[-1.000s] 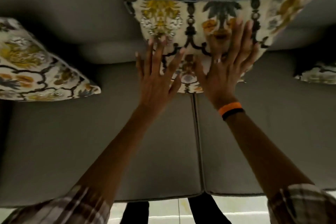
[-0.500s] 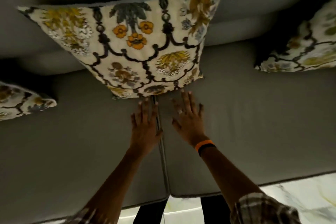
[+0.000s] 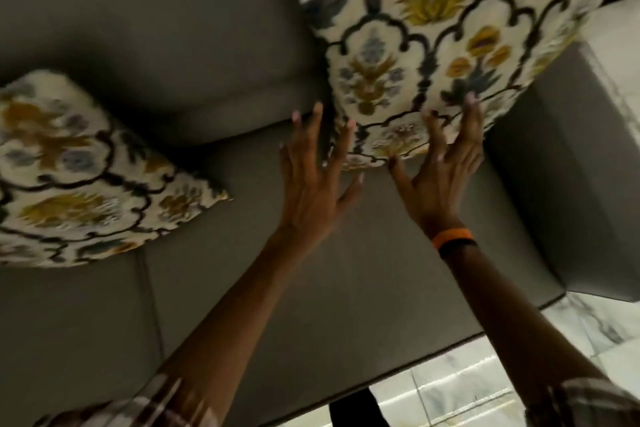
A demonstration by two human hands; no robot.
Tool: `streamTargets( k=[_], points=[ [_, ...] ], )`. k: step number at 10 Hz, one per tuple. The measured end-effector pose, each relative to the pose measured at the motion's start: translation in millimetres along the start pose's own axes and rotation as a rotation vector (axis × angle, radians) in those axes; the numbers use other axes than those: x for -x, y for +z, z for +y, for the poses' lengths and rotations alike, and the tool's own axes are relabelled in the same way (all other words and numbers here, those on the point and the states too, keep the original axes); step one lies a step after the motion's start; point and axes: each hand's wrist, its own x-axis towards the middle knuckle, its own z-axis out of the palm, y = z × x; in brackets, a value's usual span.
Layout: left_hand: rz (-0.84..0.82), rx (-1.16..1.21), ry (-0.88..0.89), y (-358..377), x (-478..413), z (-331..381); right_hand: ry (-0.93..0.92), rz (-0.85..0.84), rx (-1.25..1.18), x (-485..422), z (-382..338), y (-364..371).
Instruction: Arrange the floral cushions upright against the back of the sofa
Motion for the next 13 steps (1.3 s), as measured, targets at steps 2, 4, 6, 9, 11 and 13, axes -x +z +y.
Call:
streamTargets(
  k=[2,4,6,9,11,13],
  points=[
    [0.250,0.050,0.017,44,-78,39,-0.106,0.038,-0.018,-79,77,-11],
    [-0.078,0.317,-0.186,94,-18,18,0.043,-0.484,-0.080,5,137,13],
    [0.067,0.675,-0.493,90,-31,-3,0.555,-0.173,-0.750,-47,147,-8],
    [0.132,0.671,-0.576,89,-40,31,0.461,-0.263,-0.801,-89,136,6],
    [0.063,0.682,-0.452,77,-40,9,0.550,-0.139,-0.744,-49,109,12],
    [0.048,0.383,-0.432,44,32,-45,0.451,-0.307,-0.161,62,-9,20]
  ],
)
